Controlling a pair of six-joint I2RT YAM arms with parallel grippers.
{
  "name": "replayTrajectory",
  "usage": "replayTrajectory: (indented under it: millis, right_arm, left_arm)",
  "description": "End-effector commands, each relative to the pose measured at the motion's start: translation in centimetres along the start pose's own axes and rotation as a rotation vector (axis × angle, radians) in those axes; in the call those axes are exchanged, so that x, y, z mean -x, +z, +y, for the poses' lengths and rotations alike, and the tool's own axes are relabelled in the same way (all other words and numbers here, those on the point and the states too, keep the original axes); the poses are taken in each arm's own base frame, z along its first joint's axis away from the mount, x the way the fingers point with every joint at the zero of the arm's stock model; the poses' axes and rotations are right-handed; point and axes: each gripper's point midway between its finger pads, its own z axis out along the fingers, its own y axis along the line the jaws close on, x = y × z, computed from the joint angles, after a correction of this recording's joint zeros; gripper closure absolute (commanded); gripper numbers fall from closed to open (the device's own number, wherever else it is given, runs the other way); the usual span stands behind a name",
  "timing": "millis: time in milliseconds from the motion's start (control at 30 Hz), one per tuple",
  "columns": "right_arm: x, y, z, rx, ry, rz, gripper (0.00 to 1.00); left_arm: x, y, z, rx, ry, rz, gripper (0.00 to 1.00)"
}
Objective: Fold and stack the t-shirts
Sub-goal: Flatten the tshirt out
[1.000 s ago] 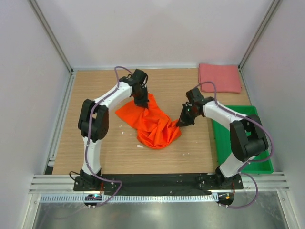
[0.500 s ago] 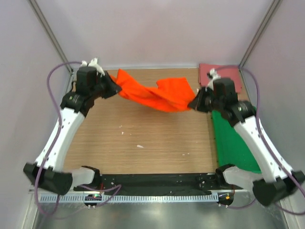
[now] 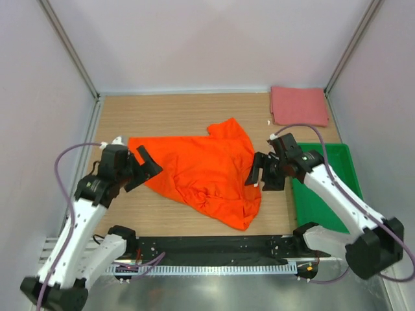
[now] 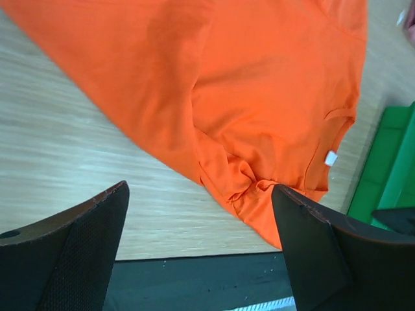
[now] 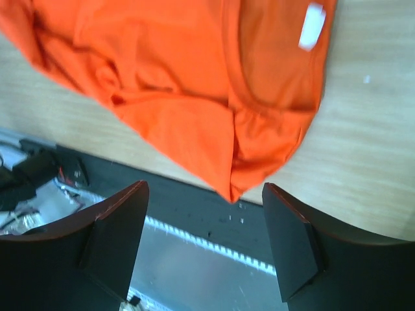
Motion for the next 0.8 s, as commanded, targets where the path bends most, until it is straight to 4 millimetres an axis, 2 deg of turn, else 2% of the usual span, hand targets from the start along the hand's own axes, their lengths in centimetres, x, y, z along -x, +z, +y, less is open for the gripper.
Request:
replayTrajectory:
  millis: [0,33,100,133,200,233,267,300,367,400,433,467,500,567,600,633,700,767]
  right_arm:
    - [4.7,1.8,0.7,-0.033,0.004,-0.087,0.23]
    - [6.1,2.7,-0.1,-0.097,0.01,-0.088,0.24]
    - [7.2,3.4,-0.7,-0.137,0.004,-0.078,0.28]
    - [7.9,4.2,-1.3,-0.169,0.009,-0.074,0.33]
    - [9.2,4.9,-2.1,-0.172,0.025,-0.081,0.42]
    - [9.8,5.2,-2.2,-0.167,0.034,-0.085,0.56]
    - [10.3,5.9,-3.1,-0.183,0.062,-0.076,0.59]
    - [11.1,6.1,-3.2,-0.179,0.062,-0.095,0.6]
    - [11.9,7.2,-4.0,-0.204,0.066,-0.088,0.56]
    - [12.7,7.4,-4.0,-0.21,0.055,-0.098,0.5]
    - [13.2,7.6,-4.0,-0.215,0.047,-0.099,0.48]
    - [13.5,8.5,-4.5,-0.229,0.047,-0.079,0.46]
    - [14.7,8.5,-4.1,-0.222,0.028,-0.095,0.43]
    - [15.9,9.2,-3.8,-0.218,0.008,-0.101,0.41]
    - [16.4,10.1,-4.2,-0.232,0.001,-0.094,0.4]
    - [17.8,10.2,-3.7,-0.226,-0.026,-0.114,0.39]
    - [19.5,11.0,-3.9,-0.249,-0.045,-0.123,0.38]
    - [20.4,11.5,-4.2,-0.265,-0.059,-0.121,0.38]
  left_arm:
    - [-0.2,4.2,-2.6,-0.053,0.067,0.133,0.09]
    - [-0.3,5.8,-2.9,-0.029,0.084,0.187,0.11]
    - [0.7,7.4,-3.5,-0.029,0.135,0.184,0.13]
    - [2.1,7.6,-4.3,-0.038,0.194,0.153,0.14]
    - [3.6,9.2,-4.2,0.005,0.245,0.135,0.17]
    - [4.2,9.6,-4.4,0.003,0.284,0.134,0.18]
    - [5.2,10.0,-5.0,-0.001,0.293,0.123,0.19]
    - [4.7,11.4,-4.8,0.01,0.304,0.171,0.19]
    - [4.9,12.8,-5.5,-0.003,0.327,0.213,0.17]
    - [4.0,14.4,-4.9,0.024,0.322,0.272,0.16]
    - [3.8,15.2,-4.9,0.027,0.326,0.287,0.14]
    - [4.2,15.7,-5.2,0.027,0.331,0.282,0.14]
    - [4.2,17.1,-5.0,0.036,0.334,0.281,0.14]
    - [4.8,18.4,-4.7,0.052,0.363,0.264,0.14]
    - [5.4,18.9,-5.2,0.044,0.377,0.252,0.14]
    - [4.9,20.1,-4.7,0.067,0.384,0.282,0.16]
    - [4.8,20.8,-4.7,0.076,0.391,0.317,0.19]
    - [3.5,22.0,-4.0,0.092,0.388,0.37,0.25]
